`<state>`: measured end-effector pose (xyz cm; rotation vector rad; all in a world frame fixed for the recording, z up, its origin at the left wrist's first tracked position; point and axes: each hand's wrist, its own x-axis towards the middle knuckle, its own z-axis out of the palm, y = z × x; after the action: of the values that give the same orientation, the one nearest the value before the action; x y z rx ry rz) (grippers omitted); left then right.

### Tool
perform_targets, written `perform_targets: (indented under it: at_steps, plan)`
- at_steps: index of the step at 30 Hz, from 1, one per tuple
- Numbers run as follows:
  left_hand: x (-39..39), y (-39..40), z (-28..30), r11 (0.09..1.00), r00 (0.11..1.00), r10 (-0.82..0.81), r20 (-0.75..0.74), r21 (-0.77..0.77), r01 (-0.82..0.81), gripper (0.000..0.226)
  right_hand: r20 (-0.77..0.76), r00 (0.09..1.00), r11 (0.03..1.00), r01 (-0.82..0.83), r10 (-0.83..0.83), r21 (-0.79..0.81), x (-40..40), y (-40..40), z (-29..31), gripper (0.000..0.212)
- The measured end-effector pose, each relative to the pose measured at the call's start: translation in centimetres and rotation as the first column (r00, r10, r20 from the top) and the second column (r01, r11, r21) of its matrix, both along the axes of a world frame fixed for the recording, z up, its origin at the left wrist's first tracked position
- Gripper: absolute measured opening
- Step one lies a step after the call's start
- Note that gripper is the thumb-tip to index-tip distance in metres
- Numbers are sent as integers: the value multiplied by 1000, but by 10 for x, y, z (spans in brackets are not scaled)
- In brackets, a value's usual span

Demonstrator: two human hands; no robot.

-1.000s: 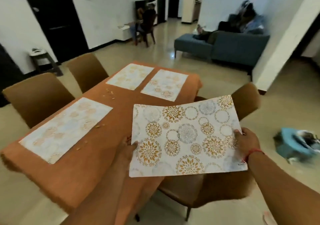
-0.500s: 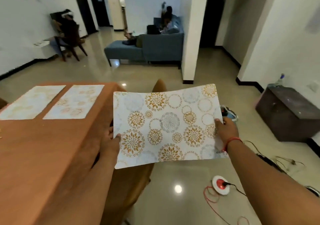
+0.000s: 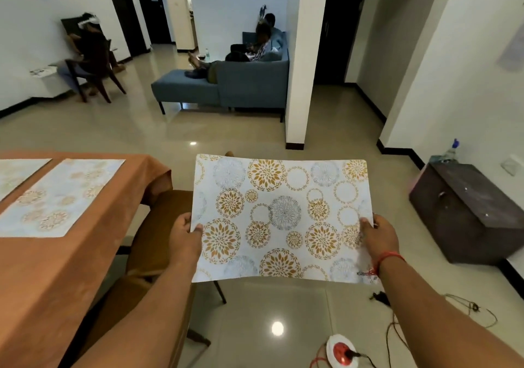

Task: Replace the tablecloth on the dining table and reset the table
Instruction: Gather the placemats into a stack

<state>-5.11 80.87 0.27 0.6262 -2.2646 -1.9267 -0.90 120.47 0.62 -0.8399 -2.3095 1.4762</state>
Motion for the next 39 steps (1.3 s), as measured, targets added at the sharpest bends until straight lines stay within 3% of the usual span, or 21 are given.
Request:
perform_targets:
  at_steps: [7, 17, 29, 39]
  plan:
    - [-160, 35, 2, 996, 998, -56, 1, 68, 56, 21, -2, 999, 998, 44, -44, 43, -138, 28, 6, 24]
    - [-383, 92, 0, 996, 995, -91, -50, 16, 91, 22, 34, 994, 994, 101, -102, 41, -342, 85, -5, 23]
    - [-632, 153, 2, 993, 992, 118, -42, -17, -119, 22, 37, 990, 990, -139, 139, 0, -679, 165, 8, 20]
    - [-825, 112, -19, 968, 968, 245, -53, -36, -247, 20, 56, 963, 964, -262, 264, -33, -921, 116, -6, 20]
